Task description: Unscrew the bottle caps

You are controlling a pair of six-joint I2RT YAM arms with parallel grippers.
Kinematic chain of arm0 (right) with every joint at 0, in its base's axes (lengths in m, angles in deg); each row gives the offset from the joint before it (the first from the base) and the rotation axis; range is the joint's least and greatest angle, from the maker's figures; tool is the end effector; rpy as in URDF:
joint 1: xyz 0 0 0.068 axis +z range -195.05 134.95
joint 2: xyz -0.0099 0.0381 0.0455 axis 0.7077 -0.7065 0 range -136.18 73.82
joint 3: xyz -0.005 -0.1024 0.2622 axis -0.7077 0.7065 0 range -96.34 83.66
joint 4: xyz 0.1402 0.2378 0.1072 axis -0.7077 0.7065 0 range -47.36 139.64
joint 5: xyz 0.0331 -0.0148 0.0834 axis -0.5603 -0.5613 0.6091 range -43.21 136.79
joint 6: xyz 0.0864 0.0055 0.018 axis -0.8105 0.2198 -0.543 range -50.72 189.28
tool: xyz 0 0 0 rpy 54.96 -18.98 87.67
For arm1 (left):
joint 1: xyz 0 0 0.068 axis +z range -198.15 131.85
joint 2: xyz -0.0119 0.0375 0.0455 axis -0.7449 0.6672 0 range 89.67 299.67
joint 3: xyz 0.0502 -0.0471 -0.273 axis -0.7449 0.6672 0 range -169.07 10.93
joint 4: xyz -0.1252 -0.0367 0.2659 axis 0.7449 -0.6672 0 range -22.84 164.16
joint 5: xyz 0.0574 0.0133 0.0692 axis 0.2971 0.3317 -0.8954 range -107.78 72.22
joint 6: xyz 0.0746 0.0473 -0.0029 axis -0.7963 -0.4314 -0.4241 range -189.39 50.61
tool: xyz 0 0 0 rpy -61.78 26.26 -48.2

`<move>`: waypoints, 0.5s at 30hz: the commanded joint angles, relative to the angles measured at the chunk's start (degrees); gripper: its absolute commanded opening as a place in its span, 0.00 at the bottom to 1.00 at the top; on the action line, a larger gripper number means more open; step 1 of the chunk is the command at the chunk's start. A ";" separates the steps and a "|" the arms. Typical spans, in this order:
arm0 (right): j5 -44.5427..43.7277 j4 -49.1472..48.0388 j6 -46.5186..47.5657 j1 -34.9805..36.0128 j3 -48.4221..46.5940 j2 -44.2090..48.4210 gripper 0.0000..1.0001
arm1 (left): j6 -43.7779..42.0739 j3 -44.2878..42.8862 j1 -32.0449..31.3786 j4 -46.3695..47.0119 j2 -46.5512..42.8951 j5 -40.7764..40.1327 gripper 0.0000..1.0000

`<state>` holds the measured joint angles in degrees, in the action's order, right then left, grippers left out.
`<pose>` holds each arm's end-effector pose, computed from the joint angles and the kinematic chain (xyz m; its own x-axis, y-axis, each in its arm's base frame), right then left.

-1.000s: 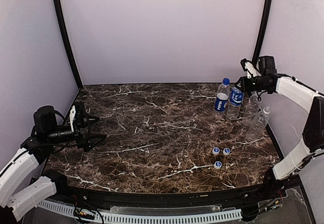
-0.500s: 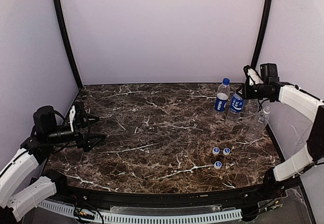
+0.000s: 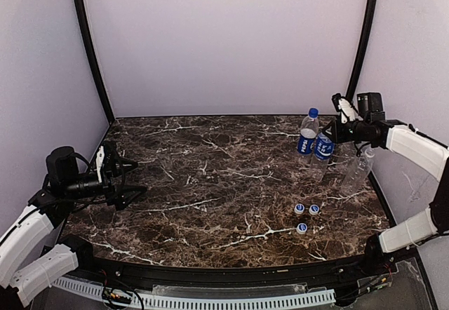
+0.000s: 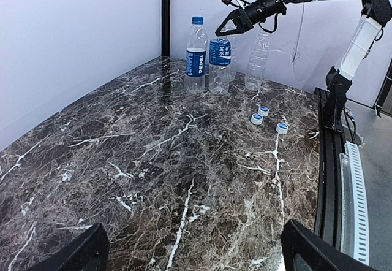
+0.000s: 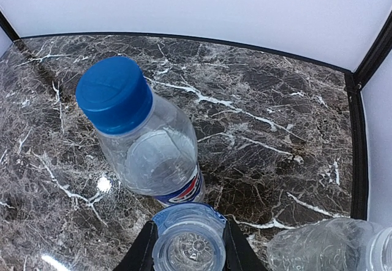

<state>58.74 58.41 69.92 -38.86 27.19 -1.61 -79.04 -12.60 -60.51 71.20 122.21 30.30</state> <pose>0.3574 0.0552 0.2569 -0.5633 -0.0720 -0.8231 -0.2809 0.9536 0.1088 0.1841 -0.1002 0.2494 -0.0565 0.1270 -0.9903 0.8759 0.4824 0.0119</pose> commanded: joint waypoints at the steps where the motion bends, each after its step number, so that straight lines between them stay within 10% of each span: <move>1: -1.43 -0.92 1.08 0.39 2.08 1.48 0.09 | 0.11 -0.53 0.35 0.76 -0.39 1.06 0.99; 15: 0.65 -0.15 1.59 0.58 1.20 1.51 0.54 | 0.19 -0.31 0.40 0.68 -0.54 1.12 0.99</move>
<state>58.85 58.37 70.99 -38.66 28.30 -0.63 -79.04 -12.60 -60.51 71.29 122.21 30.43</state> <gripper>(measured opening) 0.517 0.988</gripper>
